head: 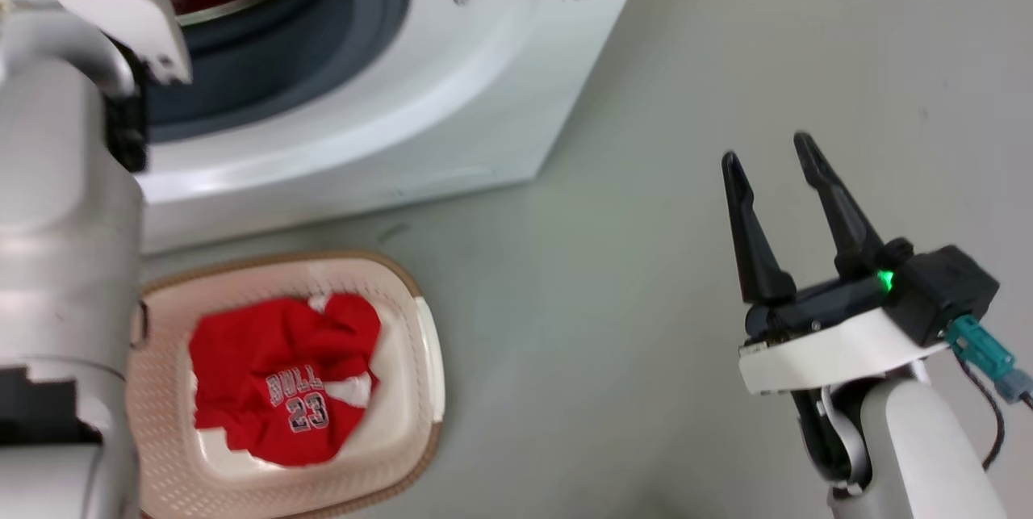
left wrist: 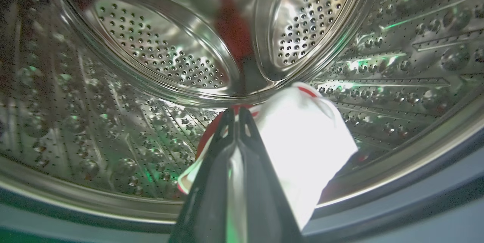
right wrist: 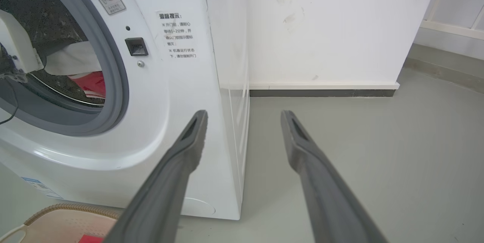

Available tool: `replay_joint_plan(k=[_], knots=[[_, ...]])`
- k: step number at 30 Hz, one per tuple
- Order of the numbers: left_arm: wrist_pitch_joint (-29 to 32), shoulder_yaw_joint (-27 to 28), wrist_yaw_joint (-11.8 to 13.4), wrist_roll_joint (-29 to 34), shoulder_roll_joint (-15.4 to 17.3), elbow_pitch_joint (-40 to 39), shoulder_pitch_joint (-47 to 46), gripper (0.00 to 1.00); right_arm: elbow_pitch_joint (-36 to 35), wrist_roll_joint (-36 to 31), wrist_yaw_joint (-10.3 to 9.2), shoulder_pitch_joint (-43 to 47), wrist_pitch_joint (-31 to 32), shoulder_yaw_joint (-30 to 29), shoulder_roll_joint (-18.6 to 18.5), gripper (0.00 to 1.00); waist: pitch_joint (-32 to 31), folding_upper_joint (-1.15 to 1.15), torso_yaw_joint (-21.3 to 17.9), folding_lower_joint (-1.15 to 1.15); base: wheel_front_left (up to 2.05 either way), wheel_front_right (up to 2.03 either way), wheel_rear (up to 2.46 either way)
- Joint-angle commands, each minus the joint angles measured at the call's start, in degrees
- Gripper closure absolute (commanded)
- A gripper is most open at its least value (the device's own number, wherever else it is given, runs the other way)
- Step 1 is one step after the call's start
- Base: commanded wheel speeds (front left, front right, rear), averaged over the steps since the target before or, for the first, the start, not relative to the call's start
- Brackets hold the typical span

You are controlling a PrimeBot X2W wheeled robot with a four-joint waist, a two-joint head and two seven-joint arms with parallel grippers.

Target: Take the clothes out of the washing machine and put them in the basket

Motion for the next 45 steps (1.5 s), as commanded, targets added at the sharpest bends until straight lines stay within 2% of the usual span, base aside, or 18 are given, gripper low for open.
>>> replay_joint_plan(k=[1, 6, 12, 17, 22, 26, 32, 37, 41, 45], knots=[[-2.29, 0.12, -0.27, -0.84, -1.18, 0.61, 2.66, 1.00, -0.25, -0.41, -0.04, 1.72, 0.52, -0.31, -0.01, 0.00, -7.54, 0.00, 3.42, 0.00, 0.00, 0.00, 0.00], [-5.39, 1.49, -1.22, -3.49, -2.29, 0.73, 8.22, 1.00, -1.33, -0.66, -0.04, 4.88, 2.73, -0.99, -0.02, 0.00, -13.38, 0.00, 4.79, 0.00, 0.00, 0.00, 0.00], [-6.87, 2.28, -1.89, -5.11, -3.08, -3.63, 15.26, 1.00, -2.34, 0.27, -0.03, 8.32, 4.46, -1.75, 0.00, 0.00, -18.93, 0.00, 5.91, 0.00, 0.00, 0.00, 0.00], [-7.15, 2.88, -2.29, -6.13, -3.18, -11.19, 21.70, 1.00, -3.44, 0.29, -0.03, 10.47, 5.59, -2.24, 0.00, 0.00, -22.33, 0.00, 6.85, 0.00, 0.00, 0.00, 0.00], [-7.23, 2.38, -2.23, -6.48, -3.82, -22.30, 27.53, 1.00, -4.77, 0.32, -0.03, 12.28, 6.54, -3.18, 0.01, 0.00, -24.79, 0.00, 8.56, 0.00, 0.00, 0.00, 0.00], [-6.16, 1.62, -1.39, -5.81, -3.76, -33.60, 30.87, 1.00, -5.69, 0.35, -0.03, 13.25, 7.38, -3.25, 0.00, 0.00, -26.03, 0.00, 9.98, 0.00, 0.00, 0.00, 0.00], [-1.42, 0.55, -0.04, -5.34, -3.40, -50.46, 35.46, 1.00, -7.02, 0.06, -0.03, 14.69, 7.90, -3.46, 0.01, 0.00, -27.02, 0.00, 12.17, 0.00, 0.00, 0.00, 0.00], [1.80, 0.45, 1.71, -4.76, -3.06, -61.68, 39.92, 1.00, -7.49, -0.38, -0.03, 16.23, 8.51, -3.47, 0.00, 0.00, -27.13, 0.00, 13.20, 0.00, 0.00, 0.00, 0.00], [3.71, 0.86, 3.56, -5.34, -3.53, -66.40, 45.81, 1.00, -7.95, -0.22, -0.03, 16.76, 8.58, -3.55, 0.01, 0.00, -26.62, 0.00, 13.42, 0.00, 0.00, 0.00, 0.00], [3.13, 0.70, 5.54, -7.15, -5.84, -64.55, 54.31, 1.00, -8.48, 0.01, -0.03, 16.21, 8.77, -3.04, 0.01, 0.00, -24.84, 0.00, 13.38, 0.00, 0.00, 0.00, 0.00]])
